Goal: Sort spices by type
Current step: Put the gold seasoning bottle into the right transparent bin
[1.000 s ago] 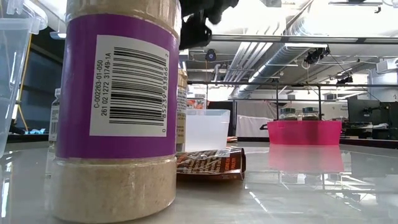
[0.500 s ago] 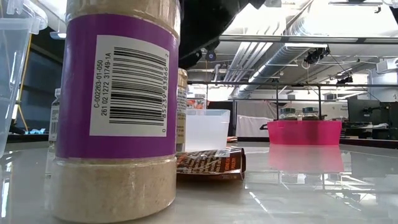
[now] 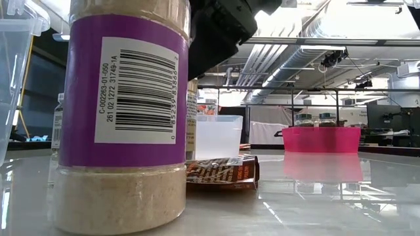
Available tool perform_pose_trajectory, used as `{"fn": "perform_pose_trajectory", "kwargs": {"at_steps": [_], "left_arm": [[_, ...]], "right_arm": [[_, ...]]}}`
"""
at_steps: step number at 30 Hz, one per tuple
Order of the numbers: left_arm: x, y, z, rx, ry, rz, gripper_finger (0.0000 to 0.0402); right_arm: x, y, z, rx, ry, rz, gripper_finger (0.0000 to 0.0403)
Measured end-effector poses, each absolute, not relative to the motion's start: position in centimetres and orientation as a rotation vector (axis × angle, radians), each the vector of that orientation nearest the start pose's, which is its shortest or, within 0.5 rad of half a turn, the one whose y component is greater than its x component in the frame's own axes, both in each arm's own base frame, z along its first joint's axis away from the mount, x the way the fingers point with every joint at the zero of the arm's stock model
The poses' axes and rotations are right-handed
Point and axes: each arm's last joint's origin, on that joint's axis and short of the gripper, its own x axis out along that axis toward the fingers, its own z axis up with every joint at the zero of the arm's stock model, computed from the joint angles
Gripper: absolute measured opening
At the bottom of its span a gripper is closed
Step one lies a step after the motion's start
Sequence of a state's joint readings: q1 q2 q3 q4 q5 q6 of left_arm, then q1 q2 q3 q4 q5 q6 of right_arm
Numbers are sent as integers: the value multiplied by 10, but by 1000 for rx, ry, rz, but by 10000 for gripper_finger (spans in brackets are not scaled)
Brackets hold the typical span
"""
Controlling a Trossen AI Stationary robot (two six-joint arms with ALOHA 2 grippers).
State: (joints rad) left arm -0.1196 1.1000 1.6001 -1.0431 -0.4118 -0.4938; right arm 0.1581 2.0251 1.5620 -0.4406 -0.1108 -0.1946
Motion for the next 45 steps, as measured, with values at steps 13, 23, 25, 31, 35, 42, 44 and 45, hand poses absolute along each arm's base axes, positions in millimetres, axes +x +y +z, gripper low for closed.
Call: {"fn": "perform_pose_trajectory", "kwargs": {"at_steps": [13,23,25,31,35,42,44,45], "left_arm": [[167,-8,460,-308,448,400,346],[167,-8,460,-235,456,404,346],[167,-7,460,-223,452,421,346],[167,-6,461,-222,444,447,346],[167,-6,461,-243,439,452,346],[167,-6,461,-260,433,459,346],[167,-6,461,-261,431,459,346],[167,-6,461,-260,431,459,346]], "right_arm": [[427,70,239,-162,843,334,273],[352,73,378,-584,499,324,273],[334,79,393,-688,455,371,273],[313,94,429,-577,249,303,273],[300,107,463,-504,-59,376,273],[256,112,514,-169,-395,576,273],[245,112,521,-107,-418,667,273],[241,115,523,-94,-426,717,273]]}}
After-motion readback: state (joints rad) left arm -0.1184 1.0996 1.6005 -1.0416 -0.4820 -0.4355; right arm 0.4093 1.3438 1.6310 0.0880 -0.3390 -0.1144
